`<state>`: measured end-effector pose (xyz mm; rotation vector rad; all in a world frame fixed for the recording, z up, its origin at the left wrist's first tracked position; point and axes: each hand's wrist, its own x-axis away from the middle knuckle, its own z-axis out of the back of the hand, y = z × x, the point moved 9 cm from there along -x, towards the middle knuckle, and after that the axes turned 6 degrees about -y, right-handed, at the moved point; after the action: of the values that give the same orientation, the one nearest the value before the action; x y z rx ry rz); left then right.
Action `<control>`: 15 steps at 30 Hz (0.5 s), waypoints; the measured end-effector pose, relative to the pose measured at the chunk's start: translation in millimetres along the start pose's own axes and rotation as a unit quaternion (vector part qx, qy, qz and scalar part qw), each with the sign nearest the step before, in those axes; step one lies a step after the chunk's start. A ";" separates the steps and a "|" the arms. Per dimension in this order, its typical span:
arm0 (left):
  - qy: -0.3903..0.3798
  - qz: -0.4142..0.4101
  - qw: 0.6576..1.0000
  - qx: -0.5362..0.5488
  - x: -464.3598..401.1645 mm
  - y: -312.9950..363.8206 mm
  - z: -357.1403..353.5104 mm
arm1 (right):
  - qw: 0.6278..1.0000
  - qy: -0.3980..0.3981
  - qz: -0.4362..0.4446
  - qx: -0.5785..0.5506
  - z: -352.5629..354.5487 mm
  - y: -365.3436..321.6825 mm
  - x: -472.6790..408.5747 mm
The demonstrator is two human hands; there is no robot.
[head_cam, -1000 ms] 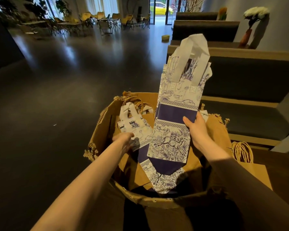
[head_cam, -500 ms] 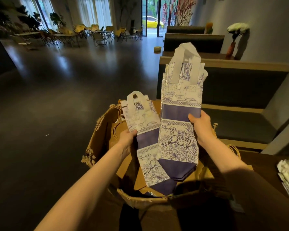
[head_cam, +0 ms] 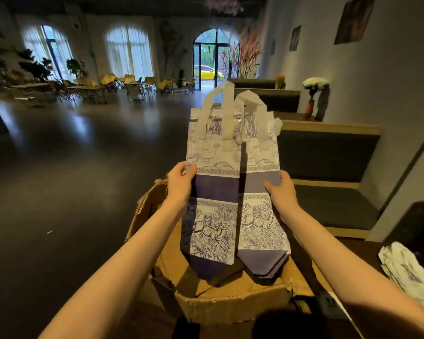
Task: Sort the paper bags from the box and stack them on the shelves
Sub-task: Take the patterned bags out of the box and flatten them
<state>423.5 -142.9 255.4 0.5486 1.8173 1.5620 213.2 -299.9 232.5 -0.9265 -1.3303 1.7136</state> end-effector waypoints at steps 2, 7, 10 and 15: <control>-0.010 0.006 1.000 0.011 -0.9 4.7 -10.4 | 1.000 -0.008 0.009 0.001 -7.3 -7.0 2.2; 0.008 0.033 0.999 0.040 0.5 -5.2 -20.8 | 0.998 -0.031 0.029 -0.049 -23.7 -20.8 8.8; -0.008 0.042 0.998 0.039 4.4 -10.6 -28.9 | 0.997 -0.041 0.054 -0.048 -33.8 -30.1 14.8; 0.032 -0.054 0.998 -0.019 10.3 7.0 -25.9 | 0.994 -0.081 0.072 -0.020 -54.4 -34.5 21.3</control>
<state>397.0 -152.4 261.5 0.3811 1.8297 1.5527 256.5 -252.2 253.8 -0.9428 -1.4370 1.9132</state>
